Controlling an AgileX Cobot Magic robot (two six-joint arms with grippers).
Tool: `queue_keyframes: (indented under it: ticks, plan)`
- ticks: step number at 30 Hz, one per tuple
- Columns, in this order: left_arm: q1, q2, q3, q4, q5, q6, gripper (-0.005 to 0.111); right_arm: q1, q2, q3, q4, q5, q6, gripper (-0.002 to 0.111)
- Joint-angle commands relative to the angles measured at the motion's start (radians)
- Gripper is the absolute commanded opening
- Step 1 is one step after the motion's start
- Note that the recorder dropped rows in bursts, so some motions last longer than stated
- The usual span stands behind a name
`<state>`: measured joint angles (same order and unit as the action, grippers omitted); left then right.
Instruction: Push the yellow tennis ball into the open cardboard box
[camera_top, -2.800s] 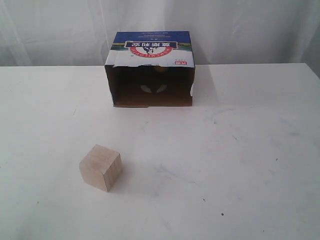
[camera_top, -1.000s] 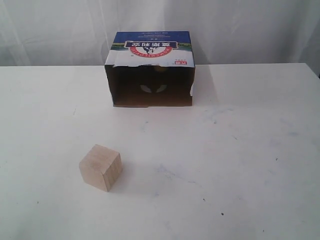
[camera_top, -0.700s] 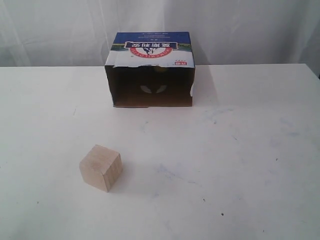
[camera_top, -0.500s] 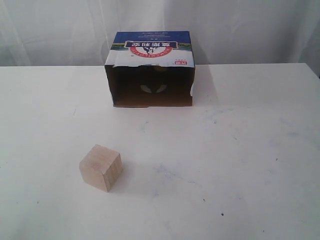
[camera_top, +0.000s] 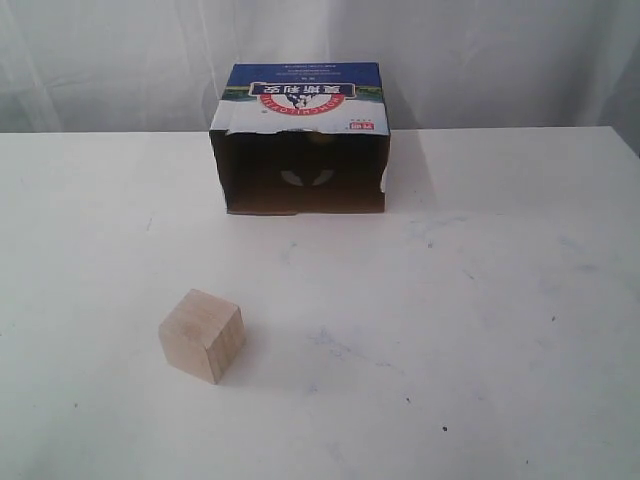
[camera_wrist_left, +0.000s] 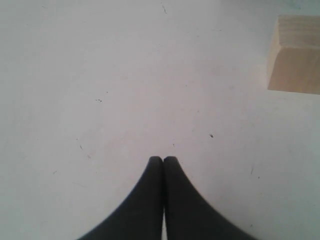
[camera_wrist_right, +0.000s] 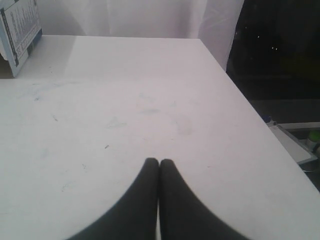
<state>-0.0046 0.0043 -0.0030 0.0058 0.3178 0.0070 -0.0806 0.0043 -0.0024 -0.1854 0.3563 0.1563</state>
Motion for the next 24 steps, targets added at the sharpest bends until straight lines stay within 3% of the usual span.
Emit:
queue_keyframes:
  ticks: [1,15,24]
  plan:
    - [0.002,-0.004,0.003,0.002,0.034,-0.007,0.000,-0.001,-0.004,0.002,-0.003,-0.006,-0.002,0.000]
    - [0.002,-0.004,0.003,0.002,0.034,-0.007,0.000,-0.001,-0.004,0.002,-0.003,-0.004,-0.002,0.000]
    - [0.043,-0.004,0.003,0.002,0.034,-0.007,0.000,-0.001,-0.004,0.002,-0.003,-0.006,-0.002,0.000]
